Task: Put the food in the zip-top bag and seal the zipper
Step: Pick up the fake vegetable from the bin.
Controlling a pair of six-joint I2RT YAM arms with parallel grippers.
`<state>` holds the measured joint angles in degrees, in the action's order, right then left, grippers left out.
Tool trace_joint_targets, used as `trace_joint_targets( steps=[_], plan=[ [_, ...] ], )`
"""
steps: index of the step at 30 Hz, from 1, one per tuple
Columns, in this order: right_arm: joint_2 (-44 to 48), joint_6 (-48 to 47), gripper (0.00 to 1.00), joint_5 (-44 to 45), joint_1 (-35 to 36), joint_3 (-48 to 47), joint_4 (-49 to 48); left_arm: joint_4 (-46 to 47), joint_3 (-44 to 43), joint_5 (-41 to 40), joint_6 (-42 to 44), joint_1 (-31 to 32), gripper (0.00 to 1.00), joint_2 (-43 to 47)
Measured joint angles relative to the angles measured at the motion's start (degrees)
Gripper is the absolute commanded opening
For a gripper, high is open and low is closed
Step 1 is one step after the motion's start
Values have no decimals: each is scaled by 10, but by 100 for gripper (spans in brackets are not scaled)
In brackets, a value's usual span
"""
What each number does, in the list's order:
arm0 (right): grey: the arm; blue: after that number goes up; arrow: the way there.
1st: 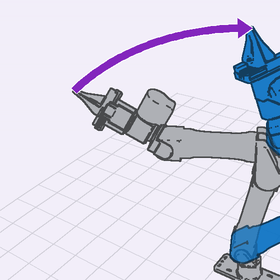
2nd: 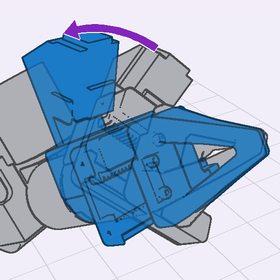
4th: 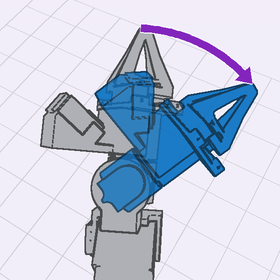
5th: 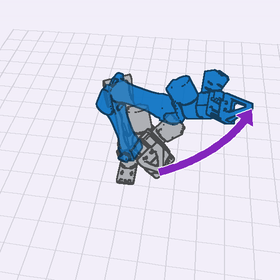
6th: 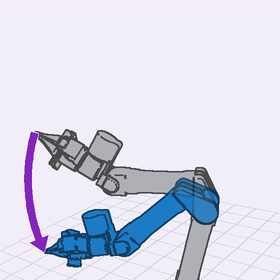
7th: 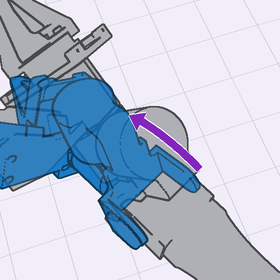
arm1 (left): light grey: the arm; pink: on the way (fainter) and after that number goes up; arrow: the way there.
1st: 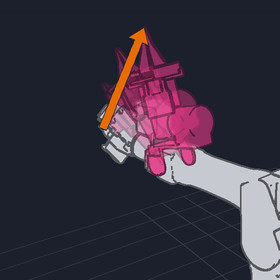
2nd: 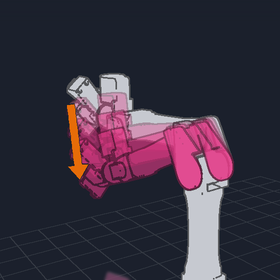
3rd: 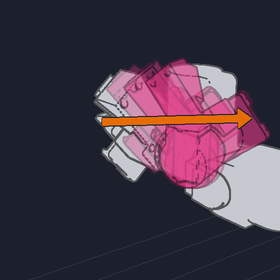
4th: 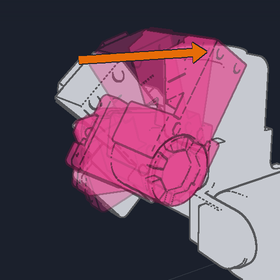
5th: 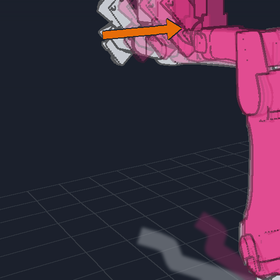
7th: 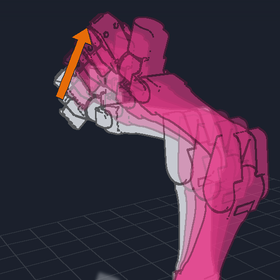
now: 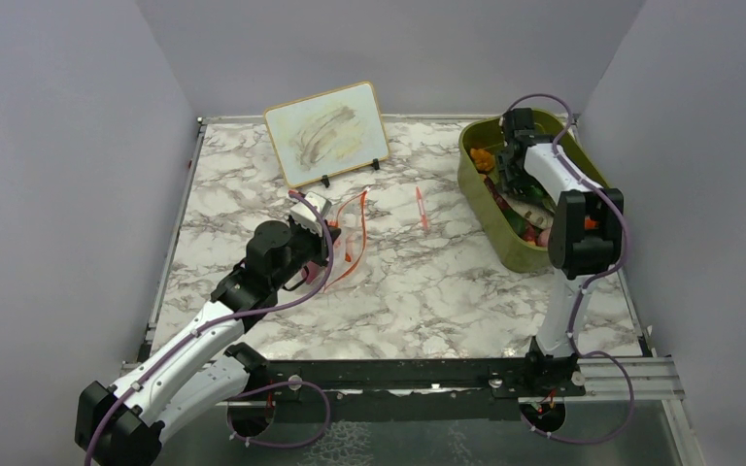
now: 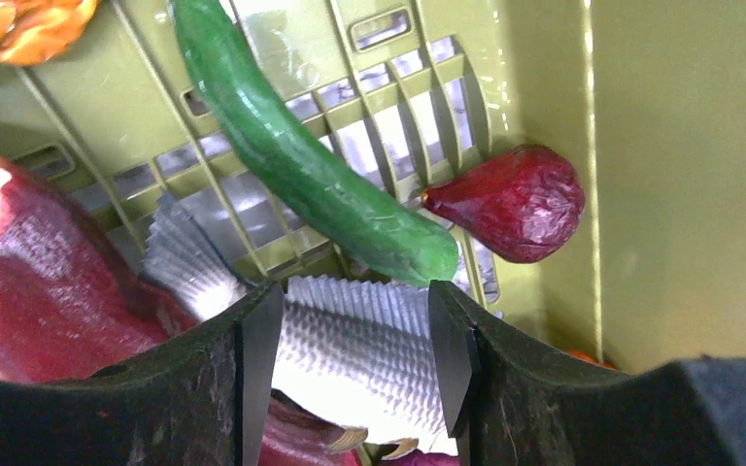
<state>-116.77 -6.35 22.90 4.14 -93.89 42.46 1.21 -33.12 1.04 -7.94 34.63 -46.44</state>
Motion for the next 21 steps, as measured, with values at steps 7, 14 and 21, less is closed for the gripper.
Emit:
trace_joint_targets(
  steps=[7, 14, 21],
  plan=[
    [-6, 1, 60, 0, -18, 2, -23, 0, 0, 0, 2, 0, 0, 1],
    [-26, 5, 60, -1, -25, 9, -30, 0, 0, 0, 7, 0, 0, 1],
    [-26, 5, 53, -2, -28, 15, -36, 0, 0, 0, 10, 0, 0, 2]
  ],
)
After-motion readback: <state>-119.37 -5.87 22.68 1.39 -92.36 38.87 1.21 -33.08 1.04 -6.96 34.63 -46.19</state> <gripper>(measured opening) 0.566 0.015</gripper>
